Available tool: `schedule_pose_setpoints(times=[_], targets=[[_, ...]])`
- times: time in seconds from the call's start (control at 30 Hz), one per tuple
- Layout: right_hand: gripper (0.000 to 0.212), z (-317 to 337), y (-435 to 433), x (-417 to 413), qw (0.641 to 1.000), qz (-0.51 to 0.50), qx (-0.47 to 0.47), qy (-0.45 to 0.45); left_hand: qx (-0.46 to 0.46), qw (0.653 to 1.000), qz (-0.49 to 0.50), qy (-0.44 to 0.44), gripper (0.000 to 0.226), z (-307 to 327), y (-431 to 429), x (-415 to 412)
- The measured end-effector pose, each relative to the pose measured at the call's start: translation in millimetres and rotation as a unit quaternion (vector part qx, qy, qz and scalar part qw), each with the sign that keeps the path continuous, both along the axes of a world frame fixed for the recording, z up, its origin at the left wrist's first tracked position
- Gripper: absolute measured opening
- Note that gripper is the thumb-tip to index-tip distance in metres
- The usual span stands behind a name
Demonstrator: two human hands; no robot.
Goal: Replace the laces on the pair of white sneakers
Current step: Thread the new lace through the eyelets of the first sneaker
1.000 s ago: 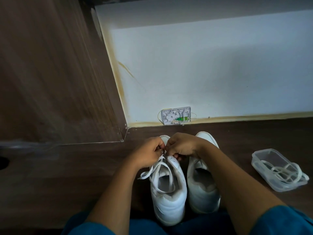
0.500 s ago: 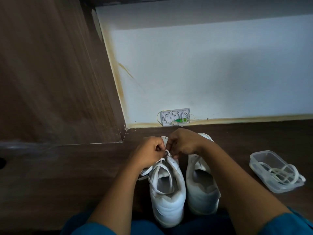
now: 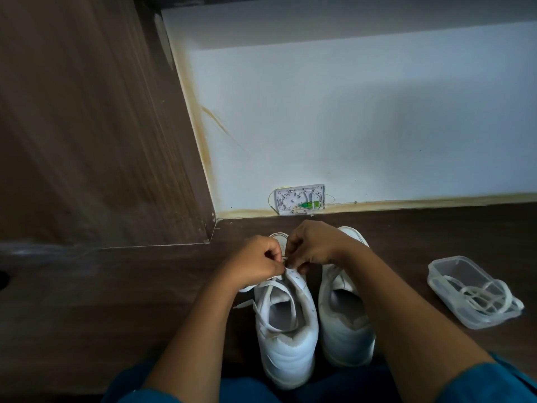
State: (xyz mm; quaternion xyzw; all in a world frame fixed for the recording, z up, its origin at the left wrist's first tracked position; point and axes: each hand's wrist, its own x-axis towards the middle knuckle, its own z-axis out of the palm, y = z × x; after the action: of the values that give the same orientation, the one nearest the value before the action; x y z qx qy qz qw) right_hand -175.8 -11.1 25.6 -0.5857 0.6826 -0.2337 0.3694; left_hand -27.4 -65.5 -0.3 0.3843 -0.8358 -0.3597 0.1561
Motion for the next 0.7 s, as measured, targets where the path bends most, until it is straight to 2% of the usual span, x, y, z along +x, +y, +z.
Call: schedule_pose_setpoints(times=[0.1,0.23,0.3,0.37,0.43,0.53,0.6,0.7], targets=[[0.019,-1.1,-0.4,0.2,1.0,-0.004,-0.002,0.023,0.025,0.999,0.001,-0.021,0.024,4.6,1.8,0.2],[0.02,-3.3,-1.8,0.8,0.999,-0.021,0.008,0.028,0.005,0.998,0.025,-0.065,0.003,3.6,10.5,-2.2],[0.022,-3.2,-2.3,0.4,0.999,-0.029,0.017,0.017,-0.012,0.996,0.048,-0.073,0.007,-0.1,16.4,-6.6],[0.02,-2.2,-3.2,-0.5,0.999,-0.033,0.02,0.007,-0.024,0.994,0.082,-0.067,0.024,-3.1,19.6,-11.1],[0.01,-0.2,-2.5,-0.6,0.999,-0.018,0.03,0.008,-0.019,0.993,0.109,-0.049,0.032,-3.8,20.2,-14.4],[0.012,2.6,1.1,-0.8,0.999,-0.003,0.038,0.028,0.004,0.992,0.123,-0.038,0.019,-2.4,19.1,-14.9],[0.017,2.1,2.2,-2.6,0.999,-0.006,0.03,0.01,0.024,0.991,0.125,-0.033,0.01,-4.5,17.8,-14.4],[0.002,2.4,5.1,-3.1,1.0,-0.01,0.018,0.002,0.042,0.991,0.123,-0.028,0.009,-9.5,18.4,-15.1]])
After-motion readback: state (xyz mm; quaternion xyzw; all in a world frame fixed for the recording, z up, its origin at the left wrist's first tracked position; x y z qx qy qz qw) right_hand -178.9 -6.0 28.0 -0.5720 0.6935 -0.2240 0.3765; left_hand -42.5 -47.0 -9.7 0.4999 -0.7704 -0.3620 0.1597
